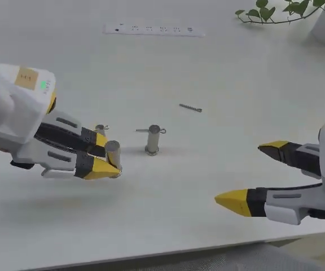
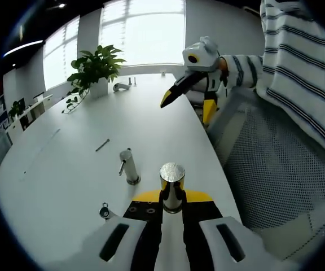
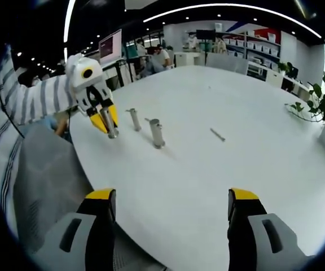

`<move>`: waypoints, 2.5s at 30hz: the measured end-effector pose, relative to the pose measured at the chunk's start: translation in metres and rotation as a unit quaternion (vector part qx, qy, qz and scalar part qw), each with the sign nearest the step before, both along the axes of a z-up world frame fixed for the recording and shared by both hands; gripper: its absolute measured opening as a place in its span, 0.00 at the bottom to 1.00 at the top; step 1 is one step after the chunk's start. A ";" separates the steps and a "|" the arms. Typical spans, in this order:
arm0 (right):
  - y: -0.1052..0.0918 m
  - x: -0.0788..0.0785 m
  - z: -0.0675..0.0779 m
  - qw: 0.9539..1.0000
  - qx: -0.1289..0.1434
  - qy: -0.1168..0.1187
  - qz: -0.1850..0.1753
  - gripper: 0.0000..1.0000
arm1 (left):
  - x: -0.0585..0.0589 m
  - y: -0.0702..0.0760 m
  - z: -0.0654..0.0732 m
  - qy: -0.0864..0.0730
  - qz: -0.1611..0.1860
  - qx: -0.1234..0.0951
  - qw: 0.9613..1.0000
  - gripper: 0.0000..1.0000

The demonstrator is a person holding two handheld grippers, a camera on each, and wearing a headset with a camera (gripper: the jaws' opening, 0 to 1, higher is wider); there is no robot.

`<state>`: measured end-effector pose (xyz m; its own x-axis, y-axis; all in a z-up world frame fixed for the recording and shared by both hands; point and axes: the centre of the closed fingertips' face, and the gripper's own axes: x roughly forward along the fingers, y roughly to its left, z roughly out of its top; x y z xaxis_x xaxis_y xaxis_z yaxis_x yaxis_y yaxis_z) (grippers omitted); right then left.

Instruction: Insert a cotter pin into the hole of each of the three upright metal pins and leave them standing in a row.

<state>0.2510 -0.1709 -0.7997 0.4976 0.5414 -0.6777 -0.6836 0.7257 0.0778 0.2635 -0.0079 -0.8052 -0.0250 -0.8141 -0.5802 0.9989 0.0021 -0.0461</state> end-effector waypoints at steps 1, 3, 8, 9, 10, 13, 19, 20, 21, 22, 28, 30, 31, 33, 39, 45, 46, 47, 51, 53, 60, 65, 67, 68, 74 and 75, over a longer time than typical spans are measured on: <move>0.000 0.000 0.000 1.000 0.000 0.002 -0.001 0.83 | -0.002 -0.001 -0.003 0.000 -0.008 0.003 1.000 0.10; -0.001 0.000 -0.002 1.000 -0.002 0.005 -0.001 0.83 | -0.005 -0.003 -0.006 0.008 -0.019 0.003 1.000 0.10; -0.001 -0.001 -0.006 1.000 -0.012 0.015 0.003 0.83 | -0.008 -0.009 -0.015 0.006 -0.041 0.008 0.999 0.10; -0.001 -0.002 -0.007 1.000 -0.013 0.018 0.004 0.83 | -0.008 -0.010 -0.017 0.009 -0.043 0.008 0.999 0.10; -0.001 -0.002 -0.008 1.000 -0.014 0.018 0.005 0.83 | -0.009 -0.011 -0.019 0.012 -0.045 0.008 0.999 0.10; -0.001 -0.001 -0.008 1.000 -0.015 0.020 0.002 0.83 | -0.010 -0.014 -0.024 0.011 -0.055 0.009 0.998 0.10; -0.002 -0.002 -0.010 1.000 -0.018 0.024 -0.004 0.82 | -0.013 -0.018 -0.036 0.013 -0.071 0.016 0.997 0.10; -0.002 -0.002 -0.010 0.999 -0.018 0.026 -0.003 0.82 | -0.014 -0.019 -0.037 0.021 -0.070 0.010 0.997 0.10; -0.002 -0.003 -0.011 0.999 -0.019 0.029 -0.002 0.82 | -0.013 -0.019 -0.038 0.021 -0.067 0.008 0.997 0.10; -0.002 -0.005 -0.012 0.999 -0.020 0.032 0.000 0.82 | -0.013 -0.020 -0.039 0.015 -0.070 0.011 0.997 0.10; -0.005 -0.005 -0.014 0.999 -0.029 0.039 0.002 0.82 | -0.012 -0.022 -0.041 0.006 -0.077 0.008 0.997 0.11; -0.005 -0.004 -0.013 0.999 -0.028 0.039 -0.001 0.82 | -0.010 -0.023 -0.041 -0.004 -0.079 0.007 0.997 0.11; -0.005 -0.004 -0.012 0.999 -0.028 0.039 -0.002 0.82 | -0.010 -0.023 -0.041 -0.008 -0.081 0.007 0.997 0.11; -0.005 -0.004 -0.012 0.999 -0.028 0.039 -0.001 0.82 | -0.010 -0.023 -0.041 -0.011 -0.081 0.003 0.997 0.11; -0.003 -0.001 -0.011 0.999 -0.030 0.038 -0.001 0.82 | -0.010 -0.024 -0.041 -0.016 -0.083 -0.002 0.996 0.11; 0.002 -0.001 -0.011 0.999 -0.030 0.037 0.010 0.82 | -0.009 -0.027 -0.037 -0.005 -0.061 -0.014 0.998 0.12; 0.002 -0.001 -0.011 0.999 -0.032 0.038 0.014 0.82 | -0.009 -0.028 -0.035 0.000 -0.057 -0.019 0.998 0.12; 0.002 0.000 -0.011 0.999 -0.033 0.037 0.016 0.82 | -0.009 -0.029 -0.031 0.005 -0.051 -0.026 0.998 0.12; -0.002 0.007 -0.006 0.999 -0.035 0.029 0.021 0.82 | -0.008 -0.028 -0.027 0.005 -0.039 -0.026 0.999 0.27; -0.004 0.013 -0.002 0.999 -0.035 0.022 0.023 0.82 | -0.008 -0.025 -0.028 0.009 -0.032 -0.018 0.999 0.30; -0.007 0.034 0.005 0.999 -0.035 -0.003 0.033 0.82 | -0.010 -0.012 -0.021 0.013 0.006 -0.012 1.000 0.38; -0.005 0.048 0.006 0.999 -0.025 -0.014 0.044 0.80 | -0.022 -0.002 -0.013 0.032 0.025 -0.013 0.999 0.48; -0.006 0.054 0.005 0.999 -0.029 -0.015 0.044 0.77 | -0.029 0.003 -0.010 0.069 0.045 -0.018 0.996 0.48; -0.007 0.056 0.004 0.998 -0.033 -0.017 0.047 0.75 | -0.033 0.004 -0.006 0.084 0.051 -0.030 0.995 0.48; -0.005 0.070 0.006 0.997 -0.027 -0.030 0.060 0.73 | -0.033 0.020 -0.003 0.068 0.095 -0.016 0.993 0.61; -0.005 0.073 0.006 0.997 -0.028 -0.032 0.063 0.73 | -0.034 0.022 -0.003 0.069 0.098 -0.014 0.993 0.66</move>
<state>0.3239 -0.1758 -0.7937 0.4716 0.5641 -0.6778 -0.7716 0.6361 -0.0075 0.2293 0.0140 -0.8077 0.0575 -0.8266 -0.5598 0.9636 0.1927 -0.1856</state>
